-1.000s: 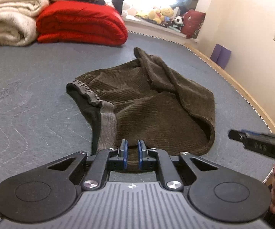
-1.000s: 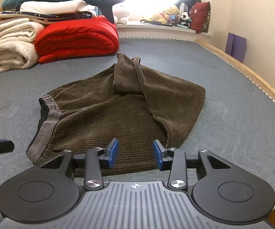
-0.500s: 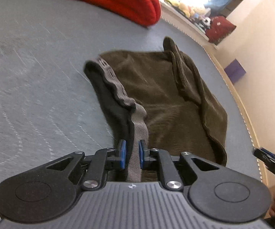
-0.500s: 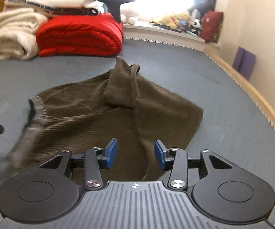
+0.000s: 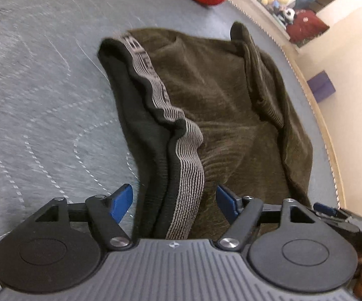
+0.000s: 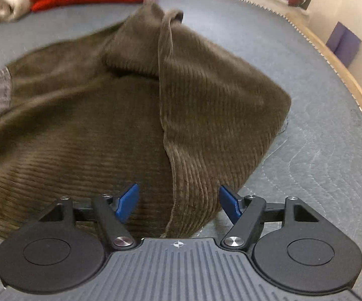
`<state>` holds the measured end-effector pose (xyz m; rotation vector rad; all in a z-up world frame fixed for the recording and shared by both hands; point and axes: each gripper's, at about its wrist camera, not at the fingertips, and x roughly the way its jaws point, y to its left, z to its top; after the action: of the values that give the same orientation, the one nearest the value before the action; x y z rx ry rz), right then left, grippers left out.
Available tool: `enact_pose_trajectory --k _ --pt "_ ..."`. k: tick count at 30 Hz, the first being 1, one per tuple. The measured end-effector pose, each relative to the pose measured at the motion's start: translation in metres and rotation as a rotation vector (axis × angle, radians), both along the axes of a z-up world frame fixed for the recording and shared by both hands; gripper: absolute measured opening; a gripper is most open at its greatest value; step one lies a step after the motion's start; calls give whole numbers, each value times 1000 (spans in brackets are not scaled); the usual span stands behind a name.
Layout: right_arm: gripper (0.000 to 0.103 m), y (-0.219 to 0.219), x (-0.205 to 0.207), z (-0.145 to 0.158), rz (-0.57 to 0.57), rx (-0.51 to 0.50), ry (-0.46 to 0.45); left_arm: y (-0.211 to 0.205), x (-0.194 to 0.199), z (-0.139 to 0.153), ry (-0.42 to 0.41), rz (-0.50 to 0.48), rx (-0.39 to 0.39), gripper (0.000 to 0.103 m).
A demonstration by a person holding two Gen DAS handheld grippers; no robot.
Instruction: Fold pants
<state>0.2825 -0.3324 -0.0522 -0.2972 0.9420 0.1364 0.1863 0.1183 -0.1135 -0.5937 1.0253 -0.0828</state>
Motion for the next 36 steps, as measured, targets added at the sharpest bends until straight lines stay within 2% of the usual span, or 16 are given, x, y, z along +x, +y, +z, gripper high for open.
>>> enact_pose_trajectory --k 2,3,6,7,8,10,11,12,16,20,24,29,36 --pt "70 0 8 -9 -22 -28 25 -9 6 -9 1 -34 19 82" --pt "68 1 12 -13 -36 -39 39 -14 8 -10 -25 -52 40 83" --pt "53 -1 16 -23 -74 -57 56 -28 14 -11 -76 -108 118 83" --pt "46 -3 17 -24 -82 -57 55 -31 14 -11 -91 -113 134 77" --pt "42 -4 16 -26 -89 -61 51 -33 15 -12 -102 -117 149 59" --pt "22 -6 13 -26 -93 -69 52 -35 15 -11 -109 -128 171 42" --pt "17 -8 11 -25 -93 -77 52 -35 15 -10 -113 -138 173 35" --pt "10 -9 9 -24 -89 -80 47 -35 14 -7 -119 -147 181 34" --pt "8 -11 -4 -9 -54 -71 20 -32 8 16 -158 -139 170 29" --pt "8 -8 -23 17 8 5 -14 -18 -4 40 -175 -101 154 25" --pt "8 3 -43 26 80 17 3 4 -18 53 -119 -54 132 24" --pt "7 23 -73 34 236 67 54 32 -44 70 -65 -51 167 24" --pt "8 49 -111 32 482 148 183 72 -82 64 81 -64 212 25"
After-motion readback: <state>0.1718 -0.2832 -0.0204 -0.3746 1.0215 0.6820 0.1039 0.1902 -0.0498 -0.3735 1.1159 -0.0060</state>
